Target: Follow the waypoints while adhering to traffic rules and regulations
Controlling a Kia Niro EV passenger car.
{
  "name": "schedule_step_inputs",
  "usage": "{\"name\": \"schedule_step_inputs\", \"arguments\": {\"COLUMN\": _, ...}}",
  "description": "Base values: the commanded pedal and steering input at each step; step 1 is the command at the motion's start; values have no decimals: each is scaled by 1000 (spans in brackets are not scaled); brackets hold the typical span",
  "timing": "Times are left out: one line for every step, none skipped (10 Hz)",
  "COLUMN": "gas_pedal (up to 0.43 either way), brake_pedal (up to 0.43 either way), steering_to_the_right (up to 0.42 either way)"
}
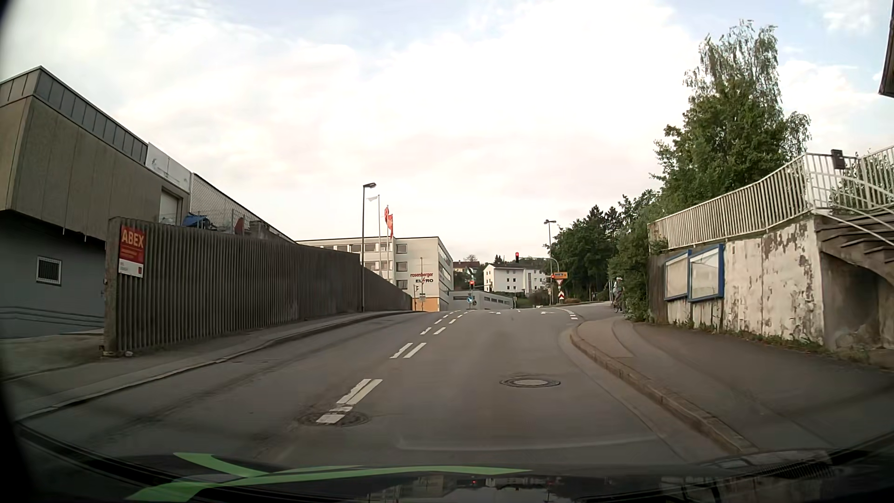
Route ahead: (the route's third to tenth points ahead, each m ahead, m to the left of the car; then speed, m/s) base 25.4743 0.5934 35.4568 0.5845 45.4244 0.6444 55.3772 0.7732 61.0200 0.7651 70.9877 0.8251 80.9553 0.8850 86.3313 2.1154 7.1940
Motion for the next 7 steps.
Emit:
{"name": "schedule_step_inputs", "arguments": {"gas_pedal": 157, "brake_pedal": 0, "steering_to_the_right": 1}}
{"name": "schedule_step_inputs", "arguments": {"gas_pedal": 157, "brake_pedal": 0, "steering_to_the_right": 1}}
{"name": "schedule_step_inputs", "arguments": {"gas_pedal": 157, "brake_pedal": 0, "steering_to_the_right": 1}}
{"name": "schedule_step_inputs", "arguments": {"gas_pedal": 157, "brake_pedal": 0, "steering_to_the_right": 1}}
{"name": "schedule_step_inputs", "arguments": {"gas_pedal": 157, "brake_pedal": 0, "steering_to_the_right": 2}}
{"name": "schedule_step_inputs", "arguments": {"gas_pedal": 157, "brake_pedal": 0, "steering_to_the_right": 5}}
{"name": "schedule_step_inputs", "arguments": {"gas_pedal": 157, "brake_pedal": 0, "steering_to_the_right": 8}}
